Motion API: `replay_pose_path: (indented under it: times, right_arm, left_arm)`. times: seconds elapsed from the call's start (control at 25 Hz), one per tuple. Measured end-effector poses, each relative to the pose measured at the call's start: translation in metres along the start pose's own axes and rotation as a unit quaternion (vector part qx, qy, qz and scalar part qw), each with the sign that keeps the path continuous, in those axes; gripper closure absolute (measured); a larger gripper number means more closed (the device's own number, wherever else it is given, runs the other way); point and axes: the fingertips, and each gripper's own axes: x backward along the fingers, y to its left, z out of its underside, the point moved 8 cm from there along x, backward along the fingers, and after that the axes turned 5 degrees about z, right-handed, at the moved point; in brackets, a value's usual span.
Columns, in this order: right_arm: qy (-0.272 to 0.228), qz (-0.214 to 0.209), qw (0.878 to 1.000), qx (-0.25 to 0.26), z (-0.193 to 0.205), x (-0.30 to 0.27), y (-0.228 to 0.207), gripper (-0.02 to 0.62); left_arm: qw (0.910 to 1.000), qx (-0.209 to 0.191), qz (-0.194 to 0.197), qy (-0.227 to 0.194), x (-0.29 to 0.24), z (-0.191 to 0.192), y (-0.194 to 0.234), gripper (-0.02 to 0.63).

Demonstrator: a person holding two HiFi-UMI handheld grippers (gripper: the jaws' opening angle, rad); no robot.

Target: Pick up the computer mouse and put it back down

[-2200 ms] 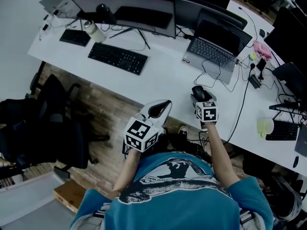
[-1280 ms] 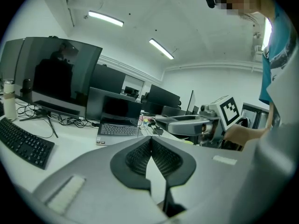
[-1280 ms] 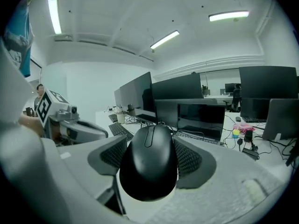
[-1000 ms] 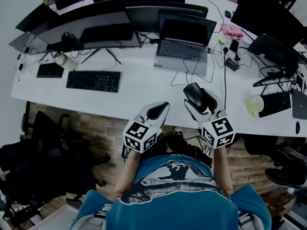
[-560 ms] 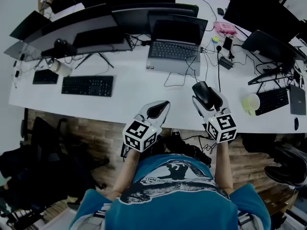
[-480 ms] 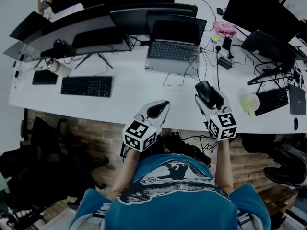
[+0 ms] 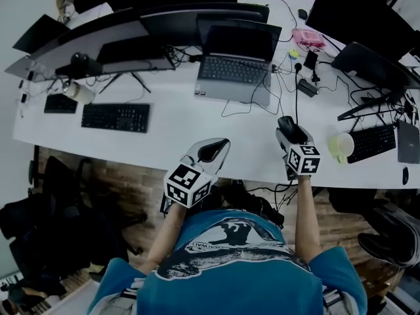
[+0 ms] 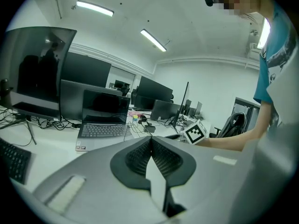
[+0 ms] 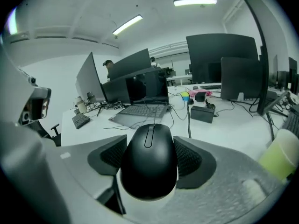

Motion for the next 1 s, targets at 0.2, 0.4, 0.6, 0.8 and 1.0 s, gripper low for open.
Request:
replay_pose_path:
  times: [0.2,0.4,0.6,0.8,1.0]
  right_arm:
    - [0.051,0.02,0.998,-0.019,0.034,-0.027,-0.014,0.288]
    - [0.076,0.039,0.996,-0.001,0.049,-0.04,-0.014,0.287]
    - [0.092,0.054,0.994,0.01,0.056,-0.05,-0.013,0.287]
    - [0.113,0.075,0.99,0.041,0.06,-0.054,-0.008,0.284]
    - [0.099,0.08,0.991,0.042,0.06,-0.055,-0.006,0.269]
  left_arm:
    - [0.9999,0.005,-0.008,0.006,-0.001,-0.001,0.002,0.594]
    - [0.9997,0.013,-0.014,0.013,0.0,0.001,0.005,0.594]
    - [0.9996,0.014,-0.016,0.019,0.001,0.005,0.008,0.594]
    - [0.9995,0.015,-0.019,0.017,0.006,0.006,0.011,0.594]
    - [0.9996,0.012,-0.022,0.014,0.016,0.007,0.013,0.594]
